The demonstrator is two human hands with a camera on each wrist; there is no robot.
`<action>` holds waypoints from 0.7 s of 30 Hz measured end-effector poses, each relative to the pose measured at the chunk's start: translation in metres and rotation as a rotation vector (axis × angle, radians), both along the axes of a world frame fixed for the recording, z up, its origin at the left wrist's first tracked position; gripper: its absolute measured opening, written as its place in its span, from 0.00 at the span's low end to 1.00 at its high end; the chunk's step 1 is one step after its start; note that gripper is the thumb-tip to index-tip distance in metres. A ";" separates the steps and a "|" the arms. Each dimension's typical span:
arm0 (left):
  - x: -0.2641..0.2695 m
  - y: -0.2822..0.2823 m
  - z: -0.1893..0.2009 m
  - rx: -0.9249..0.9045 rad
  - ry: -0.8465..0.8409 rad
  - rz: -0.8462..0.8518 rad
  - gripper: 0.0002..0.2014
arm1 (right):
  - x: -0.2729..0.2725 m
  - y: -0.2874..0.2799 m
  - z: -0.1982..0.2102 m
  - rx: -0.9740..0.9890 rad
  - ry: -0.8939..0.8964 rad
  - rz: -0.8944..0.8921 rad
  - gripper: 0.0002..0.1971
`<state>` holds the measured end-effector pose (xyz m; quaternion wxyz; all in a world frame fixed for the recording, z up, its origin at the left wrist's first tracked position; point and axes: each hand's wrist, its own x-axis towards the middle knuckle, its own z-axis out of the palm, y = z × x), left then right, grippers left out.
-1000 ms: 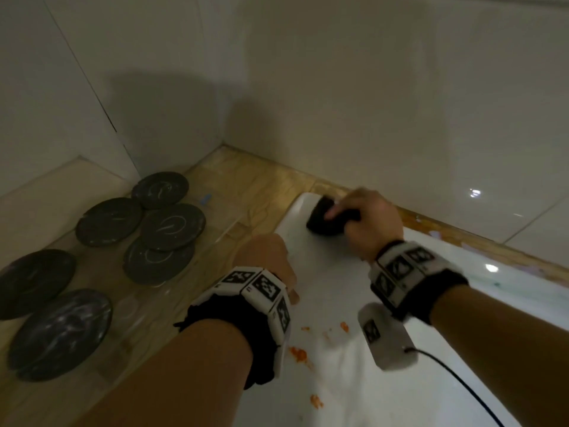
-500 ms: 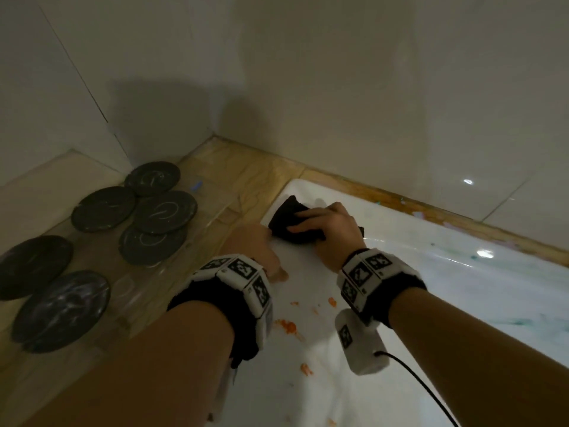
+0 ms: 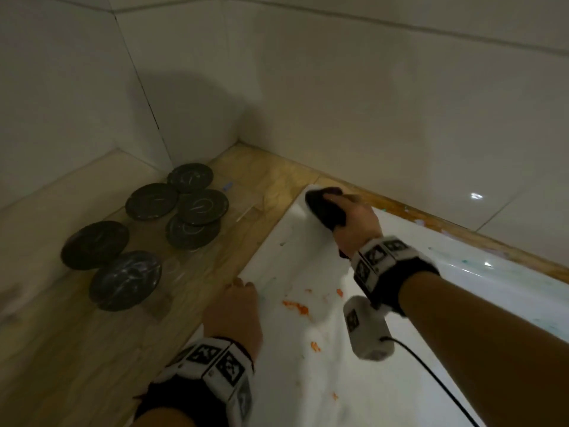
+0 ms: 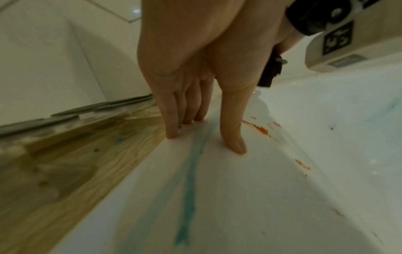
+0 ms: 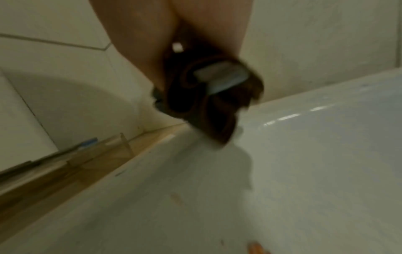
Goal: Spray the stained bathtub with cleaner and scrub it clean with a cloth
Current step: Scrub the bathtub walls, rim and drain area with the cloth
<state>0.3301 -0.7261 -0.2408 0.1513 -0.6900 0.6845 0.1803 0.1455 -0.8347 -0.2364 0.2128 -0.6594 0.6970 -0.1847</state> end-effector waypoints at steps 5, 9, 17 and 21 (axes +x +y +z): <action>-0.006 -0.005 0.004 0.003 -0.062 -0.040 0.28 | 0.032 -0.018 -0.007 0.424 0.245 0.163 0.42; -0.007 -0.007 0.004 0.010 -0.091 -0.049 0.26 | 0.037 0.013 -0.020 0.206 0.239 0.309 0.36; -0.001 -0.008 0.002 -0.009 -0.077 -0.040 0.27 | 0.028 0.074 -0.022 0.233 -0.129 0.332 0.21; -0.002 -0.008 0.001 0.013 -0.084 -0.031 0.28 | 0.025 0.052 0.007 0.112 -0.138 0.193 0.22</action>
